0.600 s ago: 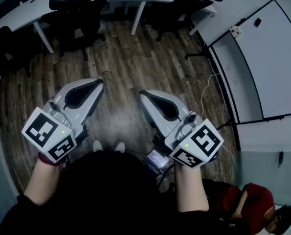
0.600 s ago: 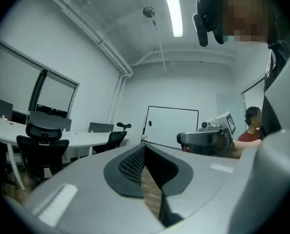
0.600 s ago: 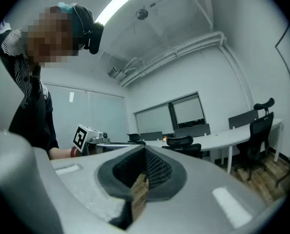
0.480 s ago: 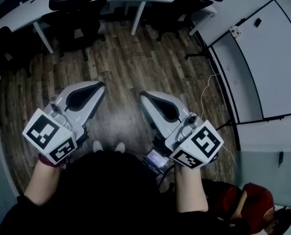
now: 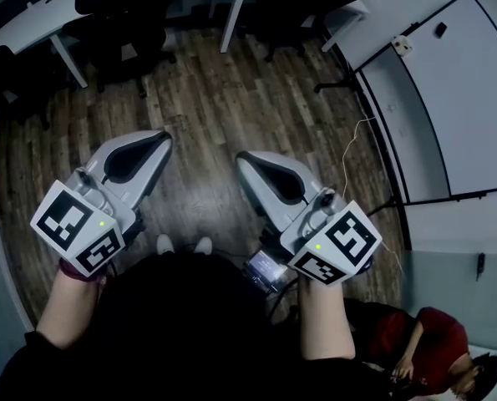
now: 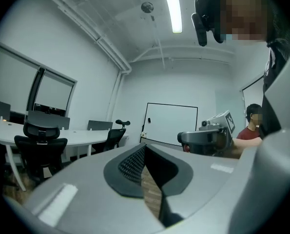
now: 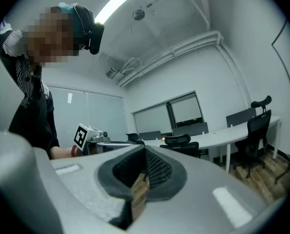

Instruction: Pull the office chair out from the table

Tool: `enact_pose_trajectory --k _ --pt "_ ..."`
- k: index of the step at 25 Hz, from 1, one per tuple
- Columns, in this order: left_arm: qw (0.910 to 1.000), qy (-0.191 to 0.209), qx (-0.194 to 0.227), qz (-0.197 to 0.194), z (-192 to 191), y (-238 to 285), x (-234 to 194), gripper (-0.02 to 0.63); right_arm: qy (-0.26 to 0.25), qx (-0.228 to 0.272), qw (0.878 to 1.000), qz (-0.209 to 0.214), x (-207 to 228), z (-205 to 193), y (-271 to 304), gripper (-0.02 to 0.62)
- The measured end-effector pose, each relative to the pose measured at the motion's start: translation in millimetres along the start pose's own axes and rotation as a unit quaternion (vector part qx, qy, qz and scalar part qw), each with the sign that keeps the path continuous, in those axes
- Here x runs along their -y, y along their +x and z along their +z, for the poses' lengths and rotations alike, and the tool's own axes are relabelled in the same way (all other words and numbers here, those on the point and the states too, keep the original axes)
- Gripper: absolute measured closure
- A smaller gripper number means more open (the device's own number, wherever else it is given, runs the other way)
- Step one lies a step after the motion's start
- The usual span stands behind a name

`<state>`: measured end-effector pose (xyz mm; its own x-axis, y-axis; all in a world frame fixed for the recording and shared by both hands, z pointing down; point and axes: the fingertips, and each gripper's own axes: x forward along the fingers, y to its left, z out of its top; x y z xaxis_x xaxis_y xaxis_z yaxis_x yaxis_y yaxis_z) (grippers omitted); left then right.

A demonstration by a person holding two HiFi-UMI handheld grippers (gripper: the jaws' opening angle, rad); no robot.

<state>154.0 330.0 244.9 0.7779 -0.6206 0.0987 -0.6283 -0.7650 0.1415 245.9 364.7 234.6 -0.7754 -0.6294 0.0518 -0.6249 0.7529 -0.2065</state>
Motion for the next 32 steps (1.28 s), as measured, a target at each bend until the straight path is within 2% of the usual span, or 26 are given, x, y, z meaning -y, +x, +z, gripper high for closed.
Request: enact_pose_trajectory --k 6,15,20,27,32 --pt "0.9999 0.002 -0.009 -0.014 -5 18 17 0.601 0.008 -0.001 1.000 0.005 8 -5 -11 0.594" --pt "0.9997 -0.003 -0.022 -0.011 -20 35 33 0.603 0.011 -0.006 1.000 0.014 17 -20 -24 0.594" --pt "0.9995 0.000 -0.031 -0.009 -25 44 46 0.603 0.030 0.004 0.999 0.011 27 -25 -43 0.594" --pt "0.9990 0.007 -0.039 -0.022 -31 66 72 0.603 0.032 0.009 0.999 0.002 41 -30 -72 0.594" --pt "0.9987 0.006 -0.044 -0.024 -33 74 74 0.603 0.036 0.012 0.999 -0.004 48 -31 -82 0.594"
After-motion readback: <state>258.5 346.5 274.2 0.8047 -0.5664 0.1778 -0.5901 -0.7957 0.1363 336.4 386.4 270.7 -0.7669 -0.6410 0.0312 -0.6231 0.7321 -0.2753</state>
